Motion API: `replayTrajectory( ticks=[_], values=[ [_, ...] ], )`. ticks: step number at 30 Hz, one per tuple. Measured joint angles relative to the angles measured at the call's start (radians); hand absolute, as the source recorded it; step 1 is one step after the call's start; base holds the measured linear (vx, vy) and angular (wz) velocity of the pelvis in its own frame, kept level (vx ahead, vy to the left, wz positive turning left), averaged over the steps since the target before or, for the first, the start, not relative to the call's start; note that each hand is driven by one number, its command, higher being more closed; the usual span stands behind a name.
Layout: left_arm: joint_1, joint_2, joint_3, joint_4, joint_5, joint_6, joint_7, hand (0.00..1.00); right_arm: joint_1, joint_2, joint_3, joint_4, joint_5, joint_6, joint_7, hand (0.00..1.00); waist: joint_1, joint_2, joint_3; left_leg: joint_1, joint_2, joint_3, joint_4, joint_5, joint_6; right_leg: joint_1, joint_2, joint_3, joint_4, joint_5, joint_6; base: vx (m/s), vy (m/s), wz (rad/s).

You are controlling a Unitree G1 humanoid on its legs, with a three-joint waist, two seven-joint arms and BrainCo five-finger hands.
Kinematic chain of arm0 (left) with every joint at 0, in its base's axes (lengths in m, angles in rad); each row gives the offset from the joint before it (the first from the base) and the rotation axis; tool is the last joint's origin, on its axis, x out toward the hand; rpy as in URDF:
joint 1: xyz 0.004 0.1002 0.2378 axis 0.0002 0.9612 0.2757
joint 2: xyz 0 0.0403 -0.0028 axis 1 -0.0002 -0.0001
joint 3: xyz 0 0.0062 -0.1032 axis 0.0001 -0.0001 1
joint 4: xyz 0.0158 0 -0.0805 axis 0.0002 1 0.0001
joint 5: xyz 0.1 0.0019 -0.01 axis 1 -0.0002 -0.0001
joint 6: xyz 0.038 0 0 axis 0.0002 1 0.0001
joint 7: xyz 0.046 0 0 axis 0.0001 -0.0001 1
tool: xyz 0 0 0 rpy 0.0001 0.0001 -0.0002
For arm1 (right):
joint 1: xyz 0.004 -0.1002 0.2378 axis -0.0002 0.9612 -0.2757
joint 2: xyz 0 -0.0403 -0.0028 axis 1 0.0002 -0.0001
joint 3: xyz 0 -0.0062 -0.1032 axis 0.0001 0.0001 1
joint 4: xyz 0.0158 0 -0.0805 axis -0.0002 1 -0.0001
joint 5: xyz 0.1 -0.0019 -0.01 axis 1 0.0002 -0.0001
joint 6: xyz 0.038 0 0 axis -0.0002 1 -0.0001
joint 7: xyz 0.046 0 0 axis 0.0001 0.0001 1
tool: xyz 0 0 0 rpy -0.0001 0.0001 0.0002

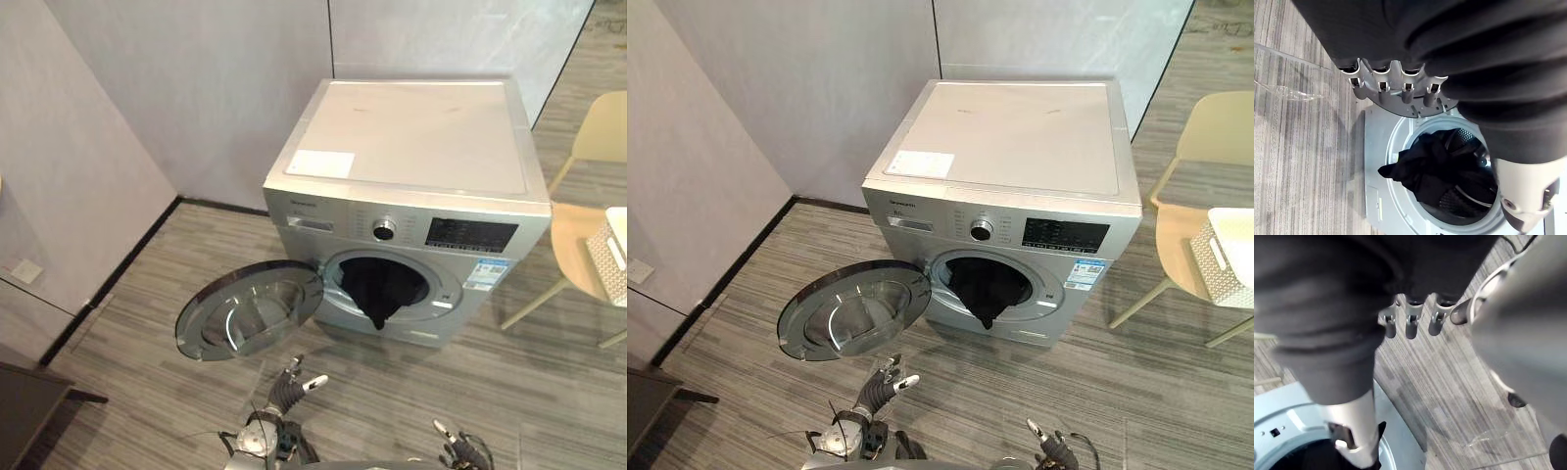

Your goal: Pick up the laundry basket with both hands and put the clothes into the washing machine.

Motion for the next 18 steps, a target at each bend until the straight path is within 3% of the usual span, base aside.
replayTrajectory(
  ticks=[1,2,3,4,7,8,10,11,13,15,18],
  values=[
    [-0.001,-0.001,-0.006,0.000,0.000,-0.001,0.000,0.00,-0.009,-0.005,0.000,0.000,0.000,-0.003,-0.002,0.00,-0.001,0.009,-0.004,0.013,-0.013,-0.017,-0.139,0.055,-0.035,-0.001,0.008,-0.003,-0.023,0.007,0.012,0.06,0.092,-0.03],
    [0.000,-0.001,-0.009,0.000,0.000,-0.001,0.000,0.00,-0.011,-0.008,-0.001,0.000,0.000,-0.005,-0.003,0.00,0.000,0.015,-0.005,0.018,-0.011,-0.021,-0.181,0.090,-0.027,0.000,0.015,0.000,-0.035,0.010,0.018,0.09,0.145,-0.11],
    [-0.001,0.001,-0.013,0.008,0.000,-0.001,0.000,0.00,-0.015,-0.012,-0.002,0.002,0.000,-0.005,-0.006,0.00,0.000,0.012,-0.006,0.024,-0.020,-0.021,-0.205,0.139,0.007,0.000,0.009,0.013,-0.048,0.012,0.029,0.12,0.161,-0.18],
    [-0.001,0.009,-0.013,0.014,0.000,-0.001,-0.001,0.00,-0.022,-0.011,-0.002,0.002,-0.002,-0.005,-0.010,0.00,0.000,-0.007,-0.014,0.023,-0.050,-0.004,-0.227,0.138,0.010,-0.011,-0.014,0.024,-0.066,0.016,0.040,0.16,0.197,-0.15],
    [-0.024,0.021,-0.015,0.028,0.001,-0.001,-0.003,0.00,-0.038,-0.010,-0.020,0.007,-0.032,-0.004,-0.018,0.00,-0.004,-0.025,-0.011,-0.026,-0.094,0.005,-0.153,0.074,0.052,-0.033,-0.070,0.024,-0.046,0.000,0.073,0.14,0.156,0.03],
    [-0.027,0.020,-0.018,0.037,0.002,-0.001,-0.007,0.00,-0.034,-0.013,-0.054,0.023,-0.045,-0.002,-0.019,0.00,-0.005,-0.028,-0.009,-0.026,-0.101,0.009,-0.103,0.010,0.058,-0.033,-0.101,0.024,0.010,-0.027,0.080,0.22,0.180,-0.05],
    [-0.024,0.015,-0.019,0.045,0.005,0.004,-0.016,0.00,-0.030,-0.023,-0.095,0.032,-0.068,0.001,-0.022,0.00,-0.003,-0.016,-0.010,0.012,-0.101,0.035,-0.076,-0.043,0.055,-0.125,-0.148,0.062,0.241,-0.032,0.056,0.24,0.231,-0.33],
    [-0.024,0.015,-0.019,0.046,0.011,0.006,-0.017,0.00,-0.038,-0.022,-0.097,0.031,-0.079,0.002,-0.021,0.00,-0.005,-0.006,-0.013,0.059,-0.101,0.059,-0.083,-0.056,0.071,-0.198,-0.177,0.102,0.412,-0.017,0.011,0.24,0.252,-0.49],
    [-0.033,0.042,-0.020,0.046,0.032,0.009,-0.014,0.00,-0.049,-0.021,-0.098,0.024,-0.100,0.002,-0.021,0.00,-0.025,-0.011,-0.010,0.118,-0.101,0.076,-0.100,-0.064,0.081,-0.258,-0.197,0.082,0.536,-0.082,0.012,0.22,0.150,-0.22],
    [-0.053,0.061,-0.020,0.046,0.041,0.009,-0.013,0.00,-0.053,-0.021,-0.098,0.015,-0.110,0.002,-0.021,0.00,-0.031,-0.009,-0.010,0.150,-0.096,0.081,-0.125,-0.062,0.079,-0.288,-0.175,0.036,0.491,-0.098,0.015,0.18,0.011,0.01],
    [-0.086,0.052,-0.020,0.060,0.042,0.009,-0.012,0.00,-0.047,-0.020,-0.105,0.011,-0.118,0.004,-0.021,0.00,-0.033,-0.007,-0.010,0.161,-0.083,0.083,-0.115,-0.063,0.062,-0.325,-0.162,0.049,0.327,-0.076,0.020,0.15,-0.112,0.06]
  ],
)
